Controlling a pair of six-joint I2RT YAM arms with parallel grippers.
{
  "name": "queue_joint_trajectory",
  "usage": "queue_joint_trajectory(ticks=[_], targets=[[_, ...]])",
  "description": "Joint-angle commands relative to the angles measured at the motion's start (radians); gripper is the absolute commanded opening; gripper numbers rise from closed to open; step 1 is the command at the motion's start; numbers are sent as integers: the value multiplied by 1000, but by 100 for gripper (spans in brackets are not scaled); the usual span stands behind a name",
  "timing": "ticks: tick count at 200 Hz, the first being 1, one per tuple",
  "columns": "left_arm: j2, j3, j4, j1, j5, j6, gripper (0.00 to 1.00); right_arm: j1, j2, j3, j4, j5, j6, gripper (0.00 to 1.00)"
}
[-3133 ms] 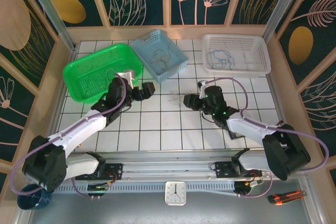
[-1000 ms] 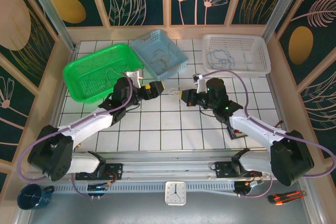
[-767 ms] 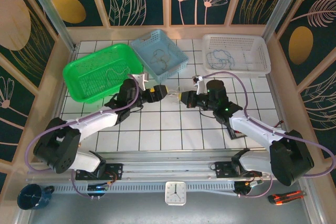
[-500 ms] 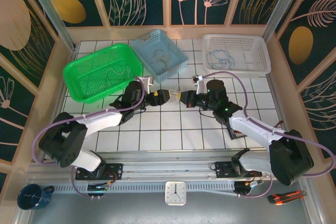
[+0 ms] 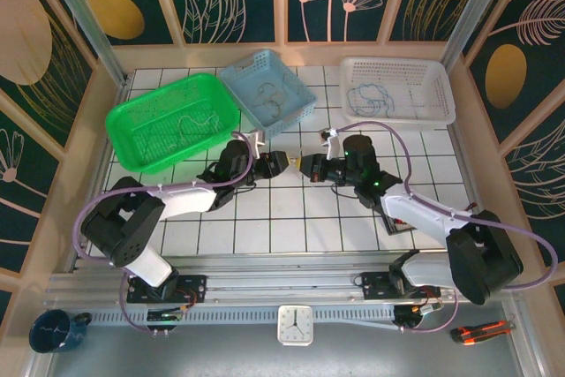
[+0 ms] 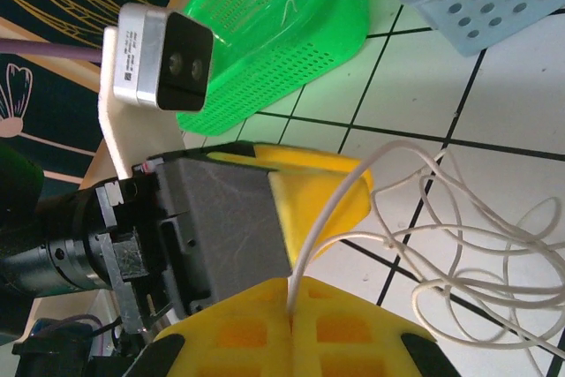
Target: Untangle the cables
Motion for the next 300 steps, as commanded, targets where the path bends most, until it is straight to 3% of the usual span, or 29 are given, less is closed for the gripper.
queue_joint_trajectory(ticks=[1, 30, 77, 110, 155, 178, 211, 257, 300], targets=[[21, -13, 103, -4, -13, -47, 29, 4, -15, -4, 46, -30, 14, 0], [34, -35, 116, -3, -22, -39, 0, -20, -55, 23, 67, -79, 50, 0], [38, -76, 140, -4, -24, -35, 0, -33, -109, 17, 208, -180, 160, 0], [-14, -97, 111, -4, -37, -18, 0, -78, -113, 5, 178, -154, 146, 0], [-94, -129, 41, -3, -46, 69, 44, -86, -114, -4, 164, -113, 145, 0], [-97, -161, 53, -4, -11, 104, 57, -86, -121, -4, 161, -94, 151, 0], [-101, -237, 173, -28, 17, 92, 65, -84, -141, 1, 156, -69, 169, 0], [-70, -241, 307, -130, -68, 150, 72, -57, -149, 24, 178, 0, 234, 0], [-19, -214, 453, -164, -117, 199, 75, 19, -150, 68, 206, 109, 281, 0]])
